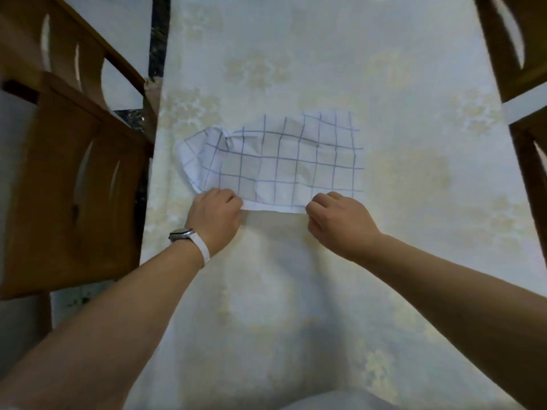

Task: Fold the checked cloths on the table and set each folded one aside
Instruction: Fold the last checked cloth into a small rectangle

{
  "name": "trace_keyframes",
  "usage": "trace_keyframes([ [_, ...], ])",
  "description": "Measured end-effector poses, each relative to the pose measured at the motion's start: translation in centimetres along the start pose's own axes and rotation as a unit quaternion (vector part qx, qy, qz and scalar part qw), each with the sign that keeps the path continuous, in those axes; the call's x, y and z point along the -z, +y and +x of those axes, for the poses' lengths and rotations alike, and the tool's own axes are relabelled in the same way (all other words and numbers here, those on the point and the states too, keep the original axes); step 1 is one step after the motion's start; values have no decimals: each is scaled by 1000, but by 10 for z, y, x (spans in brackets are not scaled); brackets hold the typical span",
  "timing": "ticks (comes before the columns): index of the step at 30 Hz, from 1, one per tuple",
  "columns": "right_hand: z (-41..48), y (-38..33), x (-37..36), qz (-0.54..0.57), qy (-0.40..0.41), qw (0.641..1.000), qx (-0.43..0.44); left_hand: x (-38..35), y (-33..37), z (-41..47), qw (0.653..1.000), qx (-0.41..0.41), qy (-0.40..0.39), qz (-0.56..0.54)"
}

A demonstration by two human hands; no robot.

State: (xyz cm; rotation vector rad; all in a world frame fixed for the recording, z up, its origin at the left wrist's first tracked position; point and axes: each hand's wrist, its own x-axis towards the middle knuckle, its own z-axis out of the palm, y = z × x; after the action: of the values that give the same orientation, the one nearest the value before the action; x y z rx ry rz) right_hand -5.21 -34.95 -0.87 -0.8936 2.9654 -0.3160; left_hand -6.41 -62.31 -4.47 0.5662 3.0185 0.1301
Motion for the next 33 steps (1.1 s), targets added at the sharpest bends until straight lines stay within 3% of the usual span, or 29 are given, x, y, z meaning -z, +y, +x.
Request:
trace_keyframes([
  [12, -128, -41, 30, 28, 33, 999, -18, 39, 67, -116, 983, -83, 142, -77],
  [19, -206, -53, 7, 47, -33, 998, -5, 7, 99, -181, 985, -129, 89, -75],
  [33, -288, -31, -33, 21, -136, 990, -40, -28, 120, -212, 997, -64, -5, -33],
])
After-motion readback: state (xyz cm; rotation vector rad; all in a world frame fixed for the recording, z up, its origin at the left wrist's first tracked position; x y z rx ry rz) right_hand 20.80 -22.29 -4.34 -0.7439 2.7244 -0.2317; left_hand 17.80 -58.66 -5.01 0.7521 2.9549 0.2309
